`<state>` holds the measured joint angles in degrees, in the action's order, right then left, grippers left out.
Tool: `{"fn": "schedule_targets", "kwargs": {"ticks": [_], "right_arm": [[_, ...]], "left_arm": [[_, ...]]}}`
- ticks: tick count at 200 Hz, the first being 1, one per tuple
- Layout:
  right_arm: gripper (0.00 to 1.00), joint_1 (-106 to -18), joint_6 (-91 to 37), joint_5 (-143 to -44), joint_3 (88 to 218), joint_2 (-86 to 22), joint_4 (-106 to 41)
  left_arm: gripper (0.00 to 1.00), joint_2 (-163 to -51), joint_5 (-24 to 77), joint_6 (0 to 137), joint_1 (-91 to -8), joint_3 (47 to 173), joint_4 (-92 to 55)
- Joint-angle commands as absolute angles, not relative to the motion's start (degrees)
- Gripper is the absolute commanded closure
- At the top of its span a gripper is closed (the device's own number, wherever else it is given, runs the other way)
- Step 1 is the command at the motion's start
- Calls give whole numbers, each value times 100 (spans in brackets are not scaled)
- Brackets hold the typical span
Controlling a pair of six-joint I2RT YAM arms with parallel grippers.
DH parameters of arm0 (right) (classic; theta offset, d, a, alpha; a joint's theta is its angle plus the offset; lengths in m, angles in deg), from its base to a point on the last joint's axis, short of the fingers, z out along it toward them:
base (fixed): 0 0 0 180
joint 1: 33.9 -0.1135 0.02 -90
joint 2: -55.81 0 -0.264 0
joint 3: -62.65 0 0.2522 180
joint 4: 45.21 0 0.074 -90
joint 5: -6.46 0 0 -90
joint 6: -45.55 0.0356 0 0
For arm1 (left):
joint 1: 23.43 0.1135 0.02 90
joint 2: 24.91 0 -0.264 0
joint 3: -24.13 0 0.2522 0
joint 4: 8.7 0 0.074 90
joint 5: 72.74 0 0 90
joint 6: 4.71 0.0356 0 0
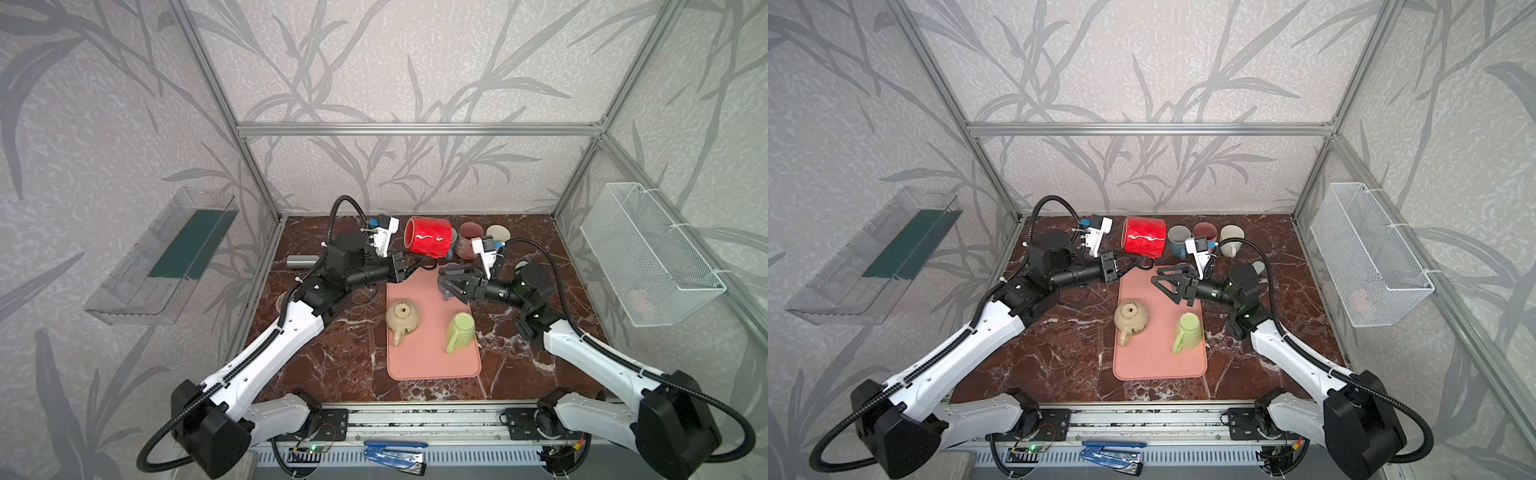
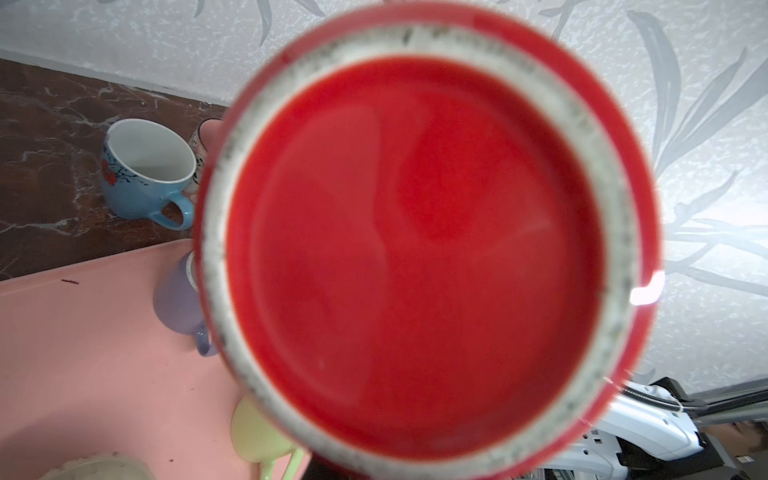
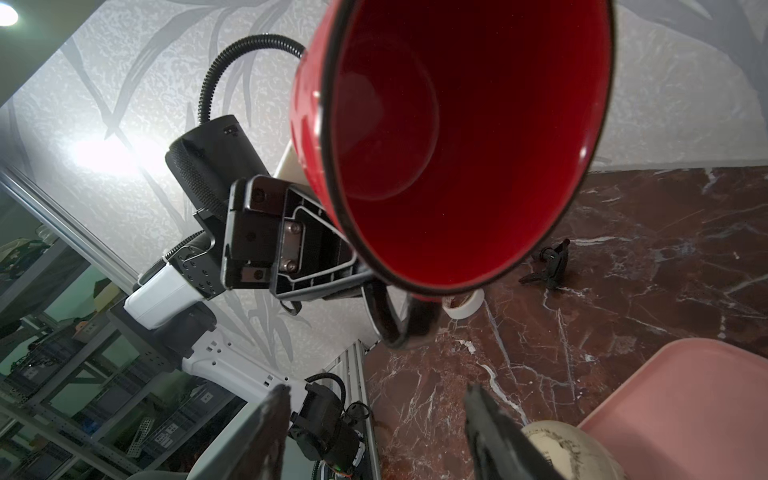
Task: Turn the mug right side up
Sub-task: 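Hold the red mug sideways while the right gripper reaches in and grasps its rim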
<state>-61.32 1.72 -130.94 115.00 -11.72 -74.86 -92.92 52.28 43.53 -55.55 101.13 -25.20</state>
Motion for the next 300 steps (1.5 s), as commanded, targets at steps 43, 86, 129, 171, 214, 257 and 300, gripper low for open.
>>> {"fn": "schedule_targets", "kwargs": {"ticks": [43,86,129,171,214,257,300], "right_arm": [[37,-6096,720,-13417,12074,-1552,-8484],[43,-6089,1097,-13423,12239,-1887,-9023],[47,-6089,1265,-13391,12282,-2113,-9389],[56,-6097,1465,-13389,12394,-2322,-9719],[62,-6096,1558,-13388,12475,-2439,-9855],[75,-6092,1606,-13356,12508,-2529,-9954],[100,-6080,1606,-13348,12493,-2560,-9991]], "left_arm": [[100,-9092,5609,3997,-5516,10029,-1392],[100,-9158,5710,3871,-5516,10003,-1177],[100,-9176,5795,3809,-5521,9972,-1069],[100,-9242,5870,3670,-5525,9826,-804],[100,-9310,5908,3535,-5525,9657,-569],[100,-9390,5917,3494,-5535,9591,-489],[100,-9392,5902,3501,-5538,9581,-503]]}}
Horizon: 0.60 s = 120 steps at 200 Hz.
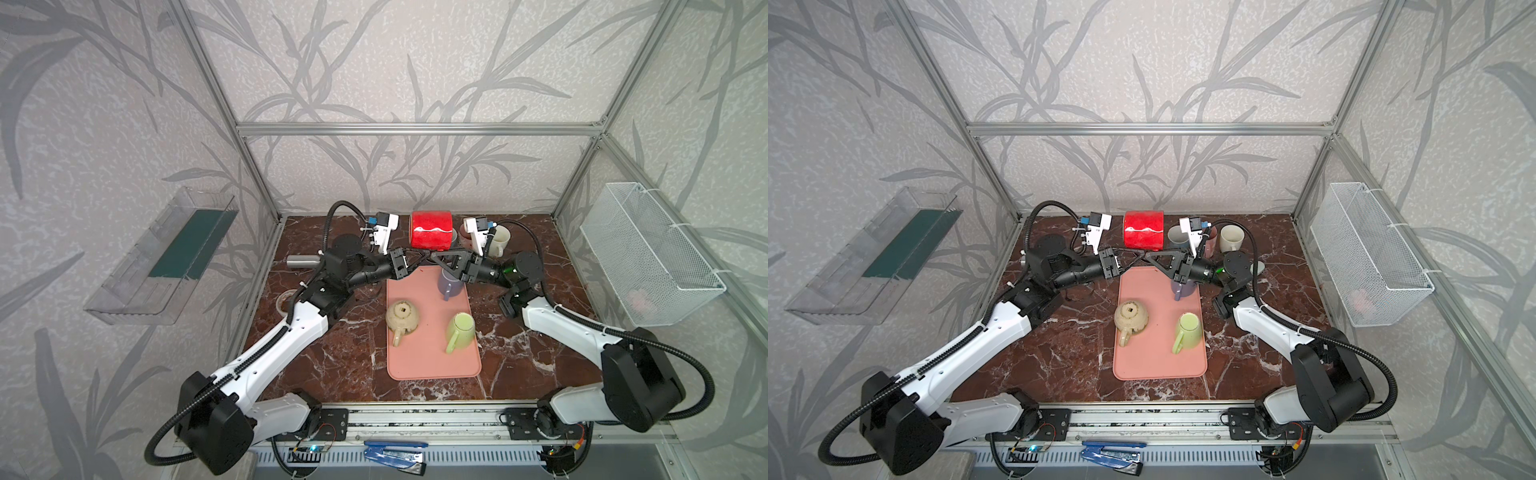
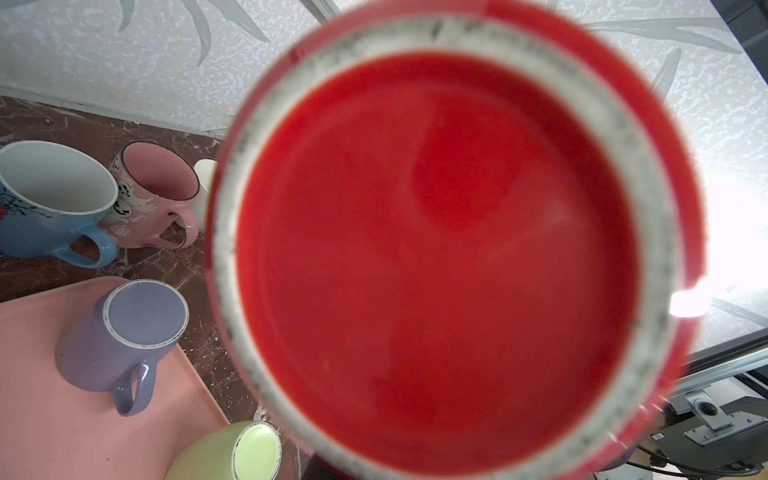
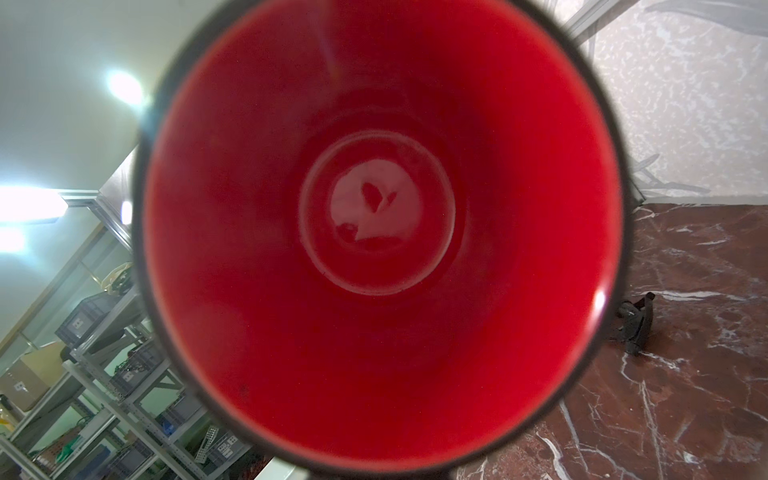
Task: Turn the mug right side up
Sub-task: 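Hold the red mug sideways while the right gripper reaches in and grasps its rim, then release the red mug with the left gripper while the right gripper pulls it away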
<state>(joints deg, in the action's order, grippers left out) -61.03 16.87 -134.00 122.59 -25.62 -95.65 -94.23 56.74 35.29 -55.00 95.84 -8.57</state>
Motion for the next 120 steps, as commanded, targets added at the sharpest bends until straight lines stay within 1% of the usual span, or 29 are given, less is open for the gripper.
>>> {"fn": "schedule_targets", "kwargs": {"ticks": [1,42,66,85,107,120], "right_arm": [[100,-6084,1609,-13343,12489,-2559,-9991],[100,-6061,1601,-13307,12441,-2525,-9991],[100,-6018,1585,-13277,12390,-2471,-9968],[100,-5975,1528,-13261,12331,-2409,-9865],[100,-5929,1392,-13249,12254,-2324,-9639],[100,-5920,1187,-13191,12251,-2240,-9213]], "left_arm": [[100,-9387,5901,3501,-5536,9581,-504],[100,-9357,5818,3592,-5533,9617,-699],[85,-9297,5690,3717,-5519,9625,-926],[69,-9243,5566,3837,-5519,9645,-1147],[59,-9168,5475,3985,-5498,9642,-1369],[52,-9106,5392,4112,-5494,9673,-1583]]}}
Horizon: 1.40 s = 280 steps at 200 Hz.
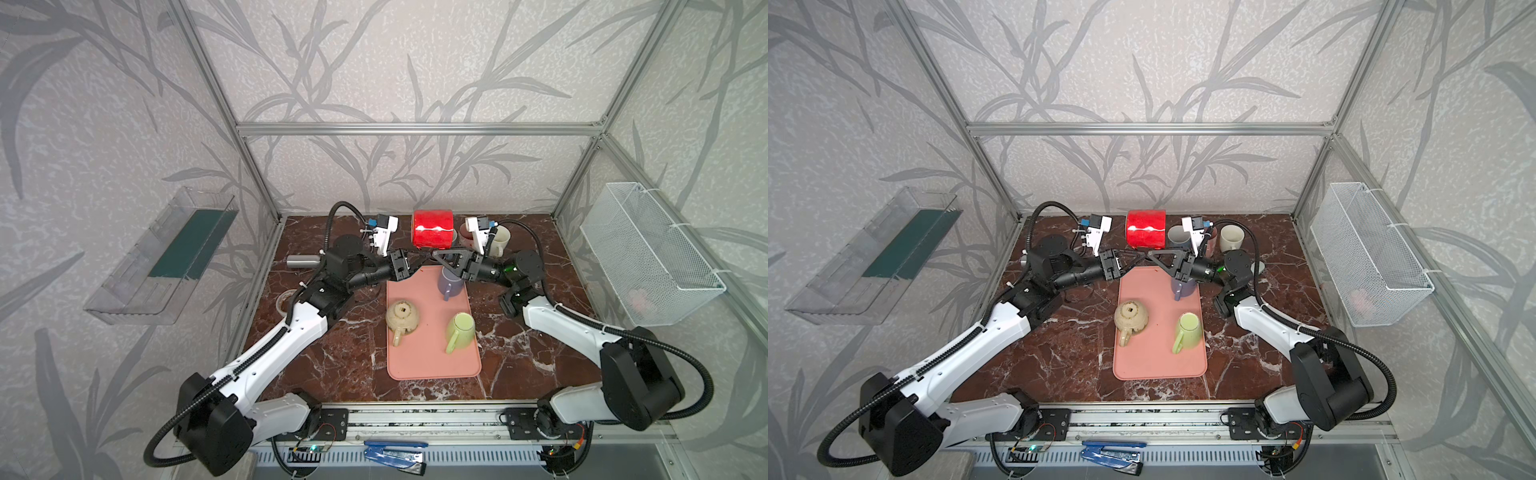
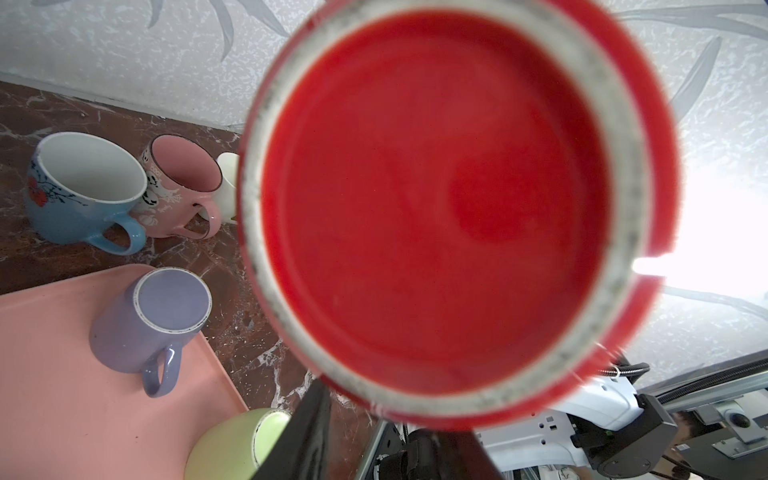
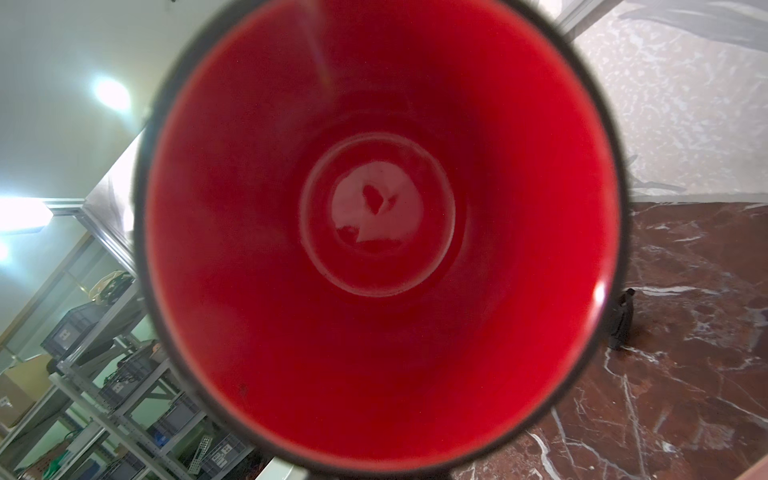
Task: Turn the mug right side up
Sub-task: 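Release the red mug with the left gripper while the right gripper pulls it away, then carry the red mug upright beyond the tray and lower it with the right gripper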
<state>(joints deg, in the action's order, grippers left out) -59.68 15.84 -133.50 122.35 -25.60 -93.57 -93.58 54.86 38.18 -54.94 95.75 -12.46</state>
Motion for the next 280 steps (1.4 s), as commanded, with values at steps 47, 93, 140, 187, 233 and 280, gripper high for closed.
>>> {"fn": "schedule_targets", "kwargs": {"ticks": [47,93,140,187,233,280], "right_arm": [[100,-5918,-355,-12485,12592,-1696,-6226],[100,-6040,-1412,-11587,13297,-1642,-4027],[100,-6465,-2290,-10427,14271,-2097,-2319],[100,-6871,-2811,-9359,15572,-2971,-952],[100,-7087,-3020,-8577,17024,-4126,202],[100,-7136,-3107,-7953,18076,-5180,736]], "left_arm": [[34,-8700,4872,4846,-5473,9782,-2726],[6,-8265,3612,5682,-5473,9888,-4316],[1,-7848,2390,6398,-5472,9899,-5548],[1,-7470,1948,6844,-5474,9729,-6165],[1,-7308,1812,7028,-5472,9455,-6319],[1,-7155,1645,7065,-5473,9025,-6253]]}}
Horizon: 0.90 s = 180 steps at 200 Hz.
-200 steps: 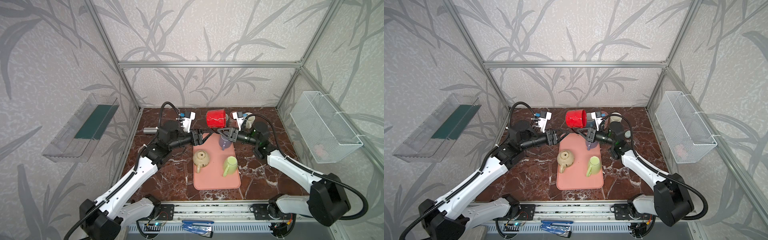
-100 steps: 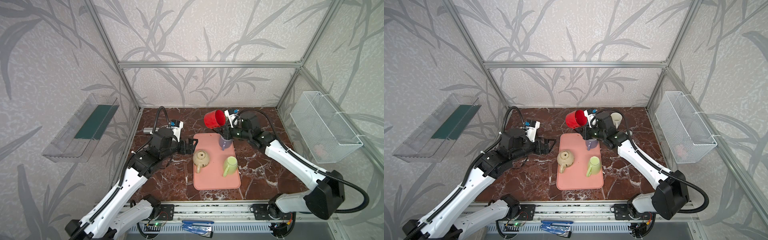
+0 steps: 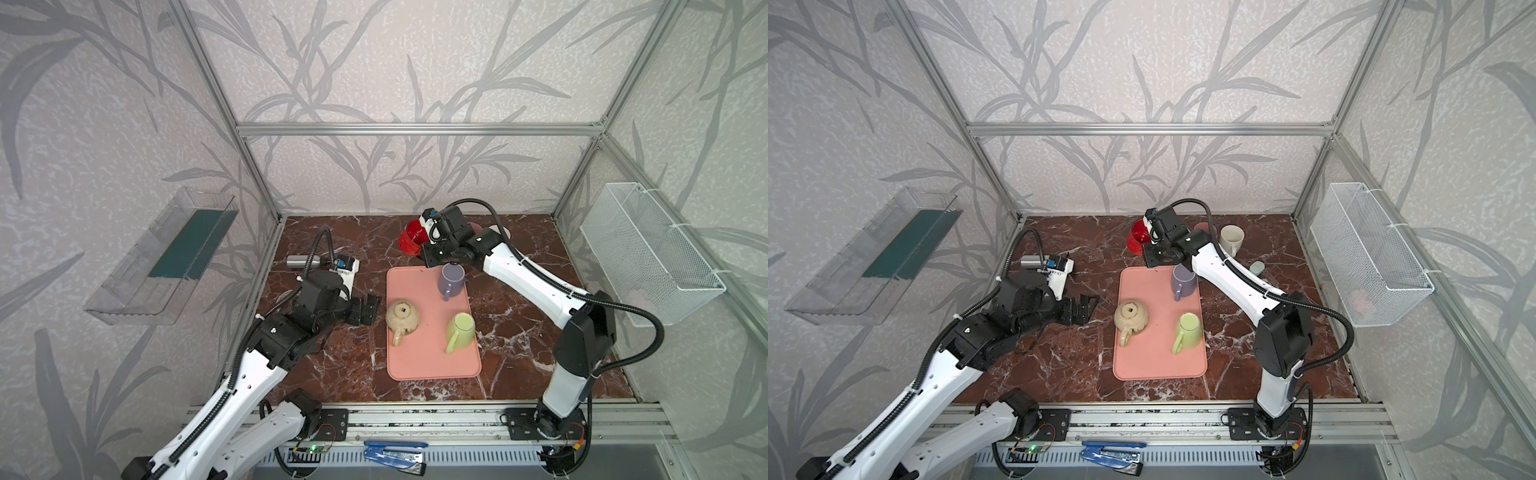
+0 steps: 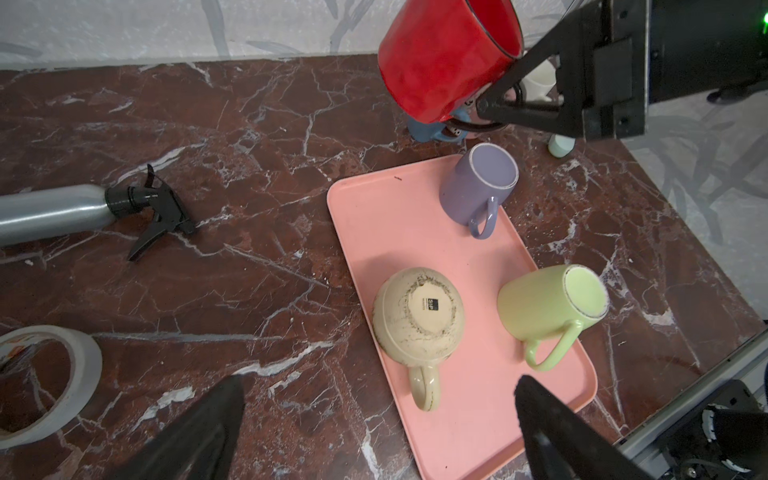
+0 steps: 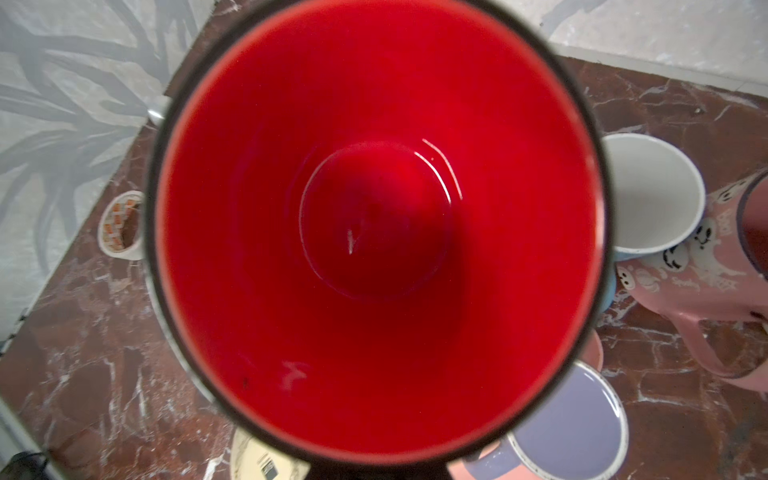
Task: Turn the mug right side up
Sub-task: 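Carry the red mug upright beyond the tray and lower it with the right gripper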
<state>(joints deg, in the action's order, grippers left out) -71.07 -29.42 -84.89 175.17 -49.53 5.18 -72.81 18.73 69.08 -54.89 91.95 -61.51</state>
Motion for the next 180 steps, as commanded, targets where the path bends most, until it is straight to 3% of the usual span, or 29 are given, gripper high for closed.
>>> {"fn": "schedule_targets", "kwargs": {"ticks": [1,81,180], "right_arm": [[100,-7135,-3108,-7938,18097,-5200,751],[100,-7090,-3238,-7265,19912,-6985,1574],[100,-6773,-2944,-6952,21412,-8367,2375]], "left_arm": [[1,-7148,1642,7063,-5473,9017,-6249],[1,-6901,1579,7104,-5474,8861,-6202],[1,-6859,1454,7189,-5483,8825,-6188]]}}
